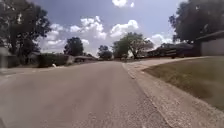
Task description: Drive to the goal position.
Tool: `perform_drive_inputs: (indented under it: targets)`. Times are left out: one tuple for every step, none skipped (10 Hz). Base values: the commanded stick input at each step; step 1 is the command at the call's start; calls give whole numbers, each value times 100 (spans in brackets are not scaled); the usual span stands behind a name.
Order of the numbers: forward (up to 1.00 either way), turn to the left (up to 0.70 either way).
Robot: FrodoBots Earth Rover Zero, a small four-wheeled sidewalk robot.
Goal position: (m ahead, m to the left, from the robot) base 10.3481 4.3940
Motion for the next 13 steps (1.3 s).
perform_drive_inputs:
  targets:
    - [70, 0]
    - [70, 0]
    - [70, 0]
    - [70, 0]
    - [70, 0]
    - [70, 0]
    - [70, 0]
    - [70, 0]
    - [70, 0]
    - [70, 0]
    - [70, 0]
    - [70, 0]
    - [70, 0]
